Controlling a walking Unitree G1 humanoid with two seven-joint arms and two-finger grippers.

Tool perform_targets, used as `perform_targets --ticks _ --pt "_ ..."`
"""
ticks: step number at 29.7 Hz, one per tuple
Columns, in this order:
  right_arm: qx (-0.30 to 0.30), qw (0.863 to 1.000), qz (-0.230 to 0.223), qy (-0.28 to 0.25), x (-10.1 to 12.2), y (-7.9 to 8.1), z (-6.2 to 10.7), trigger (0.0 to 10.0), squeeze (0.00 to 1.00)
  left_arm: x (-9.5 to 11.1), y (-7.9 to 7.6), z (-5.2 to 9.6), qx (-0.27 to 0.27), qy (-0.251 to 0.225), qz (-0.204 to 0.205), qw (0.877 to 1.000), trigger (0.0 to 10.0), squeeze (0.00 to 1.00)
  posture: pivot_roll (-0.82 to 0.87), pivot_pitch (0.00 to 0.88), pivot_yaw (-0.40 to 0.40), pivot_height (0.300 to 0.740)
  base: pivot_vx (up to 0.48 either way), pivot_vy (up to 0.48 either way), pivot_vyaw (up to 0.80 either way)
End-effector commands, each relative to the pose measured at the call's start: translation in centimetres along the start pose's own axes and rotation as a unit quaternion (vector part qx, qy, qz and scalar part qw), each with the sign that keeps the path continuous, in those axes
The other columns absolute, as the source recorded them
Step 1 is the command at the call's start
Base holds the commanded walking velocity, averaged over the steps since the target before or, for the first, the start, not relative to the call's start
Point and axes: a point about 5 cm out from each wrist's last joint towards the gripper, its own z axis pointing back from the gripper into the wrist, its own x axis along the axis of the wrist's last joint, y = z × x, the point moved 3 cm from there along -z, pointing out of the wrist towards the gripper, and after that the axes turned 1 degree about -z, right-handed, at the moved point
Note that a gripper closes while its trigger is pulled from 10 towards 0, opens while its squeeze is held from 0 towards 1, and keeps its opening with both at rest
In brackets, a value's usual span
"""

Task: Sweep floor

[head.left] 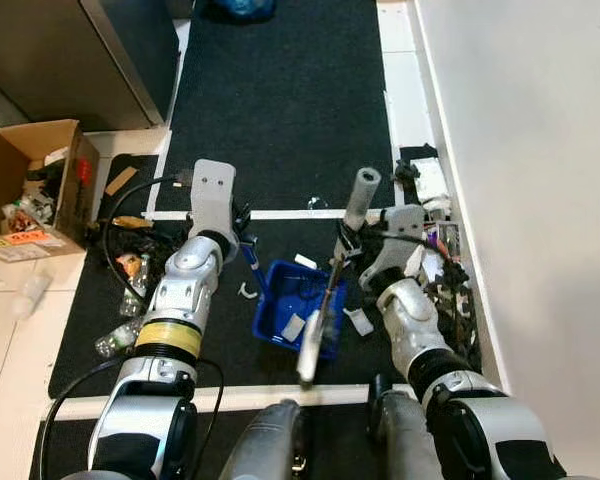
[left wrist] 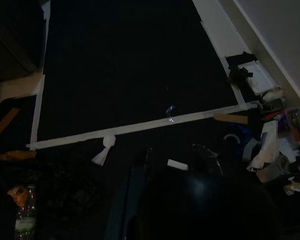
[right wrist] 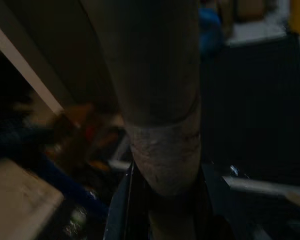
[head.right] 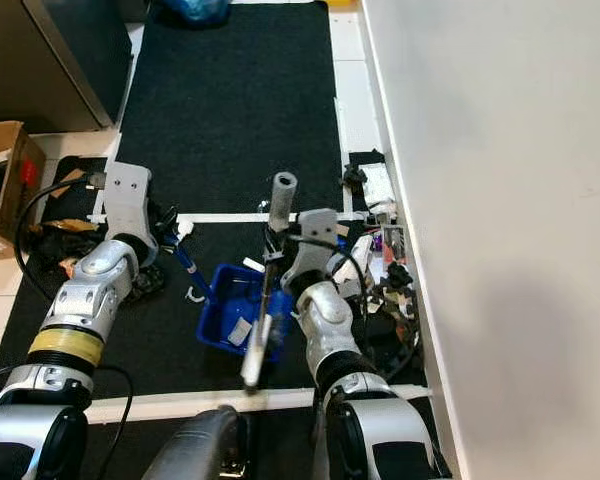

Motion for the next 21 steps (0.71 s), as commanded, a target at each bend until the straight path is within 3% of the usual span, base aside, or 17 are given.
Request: perform_targets --ticks 1,2,3,4,5,6,7,8,9,10,11,13,16,19,21 --pt "0.052 0.996 -0.027 -0.065 2.6 2.8 -1.4 10.0 0.0 -2.1 -1.7 0.1 -0.028 0.032 0.034 0.999 10.0 0.0 0.15 0.286 0.028 0.74 0.0 0.0 0.0" --pt "0.052 0.996 -0.027 -0.065 2.6 2.8 -1.4 10.0 0.0 -2.1 -1.7 0.1 -0.028 0.032 0.034 0.999 10.0 0.0 0.15 0.286 0.028 0.74 0.0 0.0 0.0" --pt "0.049 0.996 0.004 -0.077 3.6 2.3 -1.3 10.0 0.0 -2.1 -1.8 0.1 -0.028 0.033 0.034 0.998 10.0 0.0 0.15 0.287 0.027 0.74 0.0 0.0 0.0" --pt "0.028 0.993 0.093 -0.074 4.6 1.0 -1.1 10.0 0.0 -2.0 -1.9 0.1 -0.028 0.033 0.035 0.998 10.0 0.0 0.15 0.287 0.027 0.74 0.0 0.0 0.0" --pt "0.028 0.993 0.093 -0.074 4.6 1.0 -1.1 10.0 0.0 -2.0 -1.9 0.1 -0.028 0.033 0.035 0.998 10.0 0.0 0.15 0.287 0.027 0.74 0.0 0.0 0.0" --pt "0.006 0.979 0.194 -0.065 5.4 -0.3 -0.7 10.0 0.0 -2.0 -1.9 0.0 -0.029 0.033 0.036 0.998 10.0 0.0 0.15 0.287 0.027 0.74 0.0 0.0 0.0" --pt "-0.005 0.963 0.264 -0.057 5.9 -1.3 -0.3 10.0 0.0 -2.0 -2.0 0.0 -0.03 0.033 0.036 0.998 10.0 0.0 0.15 0.287 0.027 0.74 0.0 0.0 0.0" --pt "-0.011 0.952 0.303 -0.047 6.0 -2.0 0.0 10.0 0.0 -2.0 -2.0 0.0 -0.03 0.033 0.036 0.998 10.0 0.0 0.15 0.287 0.027 0.74 0.0 0.0 0.0" --pt "-0.011 0.952 0.303 -0.047 6.0 -2.0 0.0 10.0 0.0 -2.0 -2.0 0.0 -0.03 0.033 0.036 0.998 10.0 0.0 0.15 0.287 0.027 0.74 0.0 0.0 0.0" --pt "-0.022 0.939 0.341 -0.034 6.2 -2.8 0.3 10.0 0.0 -2.0 -2.0 0.0 -0.03 0.033 0.036 0.998 10.0 0.0 0.13 0.288 0.025 0.74 0.0 0.0 0.0" --pt "-0.049 0.914 0.403 0.006 6.1 -4.5 1.0 10.0 0.0 -2.0 -2.0 0.1 -0.03 0.033 0.036 0.998 10.0 0.0 0.13 0.289 0.027 0.74 0.0 0.0 0.0" --pt "-0.049 0.914 0.403 0.006 6.1 -4.5 1.0 10.0 0.0 -2.0 -2.0 0.1 -0.03 0.033 0.036 0.998 10.0 0.0 0.13 0.289 0.027 0.74 0.0 0.0 0.0" --pt "-0.074 0.875 0.472 0.077 3.5 -5.6 1.6 10.0 0.0 -2.0 -1.9 0.1 -0.029 0.035 0.035 0.998 10.0 0.0 0.14 0.292 0.029 0.74 0.0 0.0 0.0" --pt "-0.085 0.866 0.483 0.099 2.6 -5.9 1.7 10.0 0.0 -2.0 -1.9 0.1 -0.029 0.035 0.034 0.998 10.0 0.0 0.14 0.292 0.029 0.74 0.0 0.0 0.0" --pt "-0.097 0.86 0.482 0.136 0.8 -6.2 2.1 10.0 0.0 -2.0 -1.9 0.1 -0.029 0.035 0.034 0.998 10.0 0.0 0.14 0.293 0.031 0.74 0.0 0.0 0.0"
